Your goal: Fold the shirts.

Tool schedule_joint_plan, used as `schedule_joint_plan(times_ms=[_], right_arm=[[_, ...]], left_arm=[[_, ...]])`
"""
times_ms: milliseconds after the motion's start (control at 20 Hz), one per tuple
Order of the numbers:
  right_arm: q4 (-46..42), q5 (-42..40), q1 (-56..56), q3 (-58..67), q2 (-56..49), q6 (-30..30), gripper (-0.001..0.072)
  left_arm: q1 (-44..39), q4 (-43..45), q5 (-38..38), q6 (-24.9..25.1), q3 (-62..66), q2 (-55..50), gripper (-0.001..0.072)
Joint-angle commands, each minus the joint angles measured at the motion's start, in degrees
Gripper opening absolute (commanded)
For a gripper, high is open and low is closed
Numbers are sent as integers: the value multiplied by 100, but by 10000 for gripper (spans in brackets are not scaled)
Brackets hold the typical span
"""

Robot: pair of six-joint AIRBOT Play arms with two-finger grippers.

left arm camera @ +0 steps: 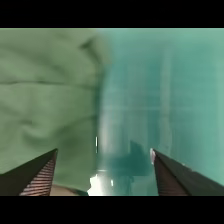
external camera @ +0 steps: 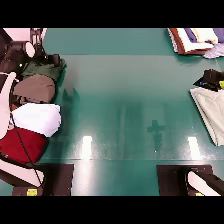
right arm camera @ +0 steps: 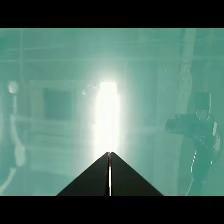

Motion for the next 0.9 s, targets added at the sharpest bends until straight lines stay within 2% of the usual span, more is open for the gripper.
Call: schedule_joint_plan(times_ms=[0,250,300,350,450,500,700,850], right_arm=[[2,17,7,7,0,2,20],[-2,7,7,7,-2,2,20],[-2,7,7,7,0,2,20],[-2,4,7,7,0,2,20],[-2,2,7,7,0,2,20],[-2,2,7,7,0,2,20],[92,-146,4,61,2,2,20],[190,-343,4,660,-2,2,20]], left_arm=[[328,136,286,-136,7,-505,706],[411,282,190,-133,7,-807,704],[411,282,188,-133,7,-802,594],[411,280,177,-131,9,-778,335],[411,278,55,-131,33,-748,113],[411,280,-157,-131,129,-748,30],[409,15,-1121,-133,1261,-654,29],[264,-225,-1281,-59,2203,-7,29]])
